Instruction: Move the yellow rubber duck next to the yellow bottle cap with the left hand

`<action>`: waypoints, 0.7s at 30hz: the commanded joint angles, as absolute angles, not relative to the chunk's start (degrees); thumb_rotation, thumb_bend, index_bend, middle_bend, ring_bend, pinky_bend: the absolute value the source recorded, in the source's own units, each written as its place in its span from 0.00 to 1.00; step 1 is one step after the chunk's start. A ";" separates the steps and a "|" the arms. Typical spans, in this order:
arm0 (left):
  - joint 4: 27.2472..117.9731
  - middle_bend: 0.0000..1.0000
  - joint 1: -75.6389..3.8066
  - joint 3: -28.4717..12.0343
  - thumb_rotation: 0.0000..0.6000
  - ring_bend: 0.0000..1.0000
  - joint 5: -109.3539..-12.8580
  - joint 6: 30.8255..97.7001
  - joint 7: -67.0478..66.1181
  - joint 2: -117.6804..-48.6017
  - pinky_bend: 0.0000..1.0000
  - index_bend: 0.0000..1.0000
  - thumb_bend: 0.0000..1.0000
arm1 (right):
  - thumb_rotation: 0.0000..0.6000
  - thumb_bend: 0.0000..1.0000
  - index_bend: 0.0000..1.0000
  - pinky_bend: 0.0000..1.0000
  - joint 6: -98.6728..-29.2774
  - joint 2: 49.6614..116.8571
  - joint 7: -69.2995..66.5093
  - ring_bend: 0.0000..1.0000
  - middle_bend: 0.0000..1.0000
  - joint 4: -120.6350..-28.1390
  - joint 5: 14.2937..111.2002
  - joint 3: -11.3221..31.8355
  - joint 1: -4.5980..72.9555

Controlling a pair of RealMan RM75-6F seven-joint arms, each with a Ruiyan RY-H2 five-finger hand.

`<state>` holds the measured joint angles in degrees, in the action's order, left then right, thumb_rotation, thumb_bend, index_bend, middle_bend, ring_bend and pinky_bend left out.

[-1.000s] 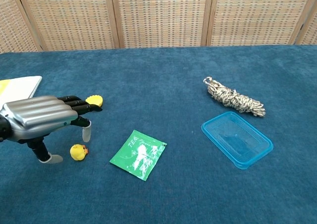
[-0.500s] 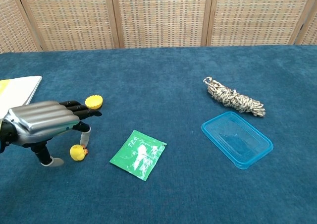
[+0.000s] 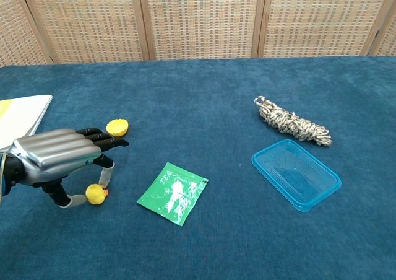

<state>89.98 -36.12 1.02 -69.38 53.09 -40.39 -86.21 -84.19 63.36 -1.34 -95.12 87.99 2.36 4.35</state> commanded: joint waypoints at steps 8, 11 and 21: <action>89.99 0.00 -36.17 1.32 1.00 0.00 -69.81 53.95 -39.16 -85.79 0.00 0.49 0.34 | 1.00 0.00 0.00 0.00 -84.32 63.30 -1.49 0.00 0.00 -95.15 88.11 2.33 4.32; 89.98 0.00 -36.20 1.34 1.00 0.00 -69.94 54.22 -38.88 -85.67 0.00 0.50 0.34 | 1.00 0.00 0.00 0.00 -84.33 63.26 -1.57 0.00 0.00 -95.14 88.05 2.35 4.31; 90.03 0.00 -36.48 -0.48 1.00 0.00 -69.23 54.98 -35.84 -83.53 0.00 0.50 0.35 | 1.00 0.00 0.00 0.00 -83.41 63.53 -1.43 0.00 0.00 -94.72 87.66 2.30 4.67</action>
<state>90.23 -36.33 -0.08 -69.62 55.13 -36.29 -83.96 -83.59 63.44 -1.51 -94.84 87.80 2.29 4.57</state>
